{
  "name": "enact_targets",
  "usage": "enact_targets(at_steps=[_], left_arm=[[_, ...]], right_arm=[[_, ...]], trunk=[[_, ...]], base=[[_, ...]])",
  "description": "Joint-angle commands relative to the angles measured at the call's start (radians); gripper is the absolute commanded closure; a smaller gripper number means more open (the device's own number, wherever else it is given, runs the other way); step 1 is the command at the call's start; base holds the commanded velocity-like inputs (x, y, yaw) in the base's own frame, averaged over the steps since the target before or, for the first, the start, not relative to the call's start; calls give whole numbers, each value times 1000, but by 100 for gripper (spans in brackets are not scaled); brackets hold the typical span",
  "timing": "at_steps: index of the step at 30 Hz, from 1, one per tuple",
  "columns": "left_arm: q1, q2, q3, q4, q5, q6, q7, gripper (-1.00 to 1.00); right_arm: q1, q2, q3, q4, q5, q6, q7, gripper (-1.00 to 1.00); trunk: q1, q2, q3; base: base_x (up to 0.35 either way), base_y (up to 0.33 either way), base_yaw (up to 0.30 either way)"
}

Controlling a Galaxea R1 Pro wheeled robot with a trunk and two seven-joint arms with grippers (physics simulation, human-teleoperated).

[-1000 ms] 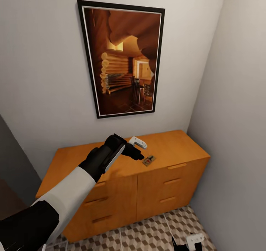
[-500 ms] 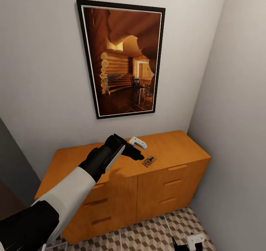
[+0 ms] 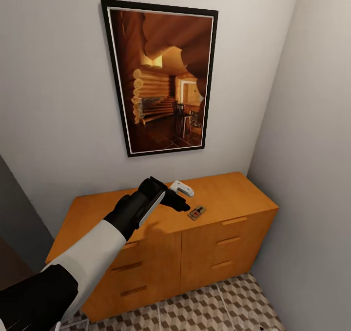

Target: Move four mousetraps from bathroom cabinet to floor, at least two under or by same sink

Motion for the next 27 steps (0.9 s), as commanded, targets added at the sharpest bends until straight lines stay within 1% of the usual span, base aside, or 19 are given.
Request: enact_targets(at_steps=[1,6,10,11,14,18,24,27], left_arm=[[-1,0,-1,-1,9,5,5,-100],[-1,0,-1,-2,9,5,5,-100],[-1,0,-1,-2,9,5,5,-100],[-1,0,-1,-2,9,5,5,-100],[-1,0,-1,-2,9,5,5,-100],[-1,0,-1,-2,9,5,5,-100],[-1,0,-2,-2,10,6,4,-100],[-1,0,-2,-1,10,6,4,-100]], right_arm=[[10,0,9,1,-10,-5,-1,-100],[77,-1,9,1,-11,-39,0,-100],[118,-1,9,1,-11,-83,0,-100],[136,0,9,1,-11,-101,0,-100],[160,2,10,1,-11,-118,0,-100],[179,6,10,1,-11,-128,1,-100],[188,10,11,0,-12,-133,1,-100],[191,19,10,0,-13,-134,0,-100]], trunk=[[1,-2,-2],[1,-2,-2],[1,-2,-2],[1,-2,-2],[1,-2,-2],[1,-2,-2],[1,-2,-2],[1,-2,-2]], base=[[0,0,0],[0,0,0],[0,0,0],[0,0,0],[0,0,0],[0,0,0],[0,0,0],[0,0,0]])
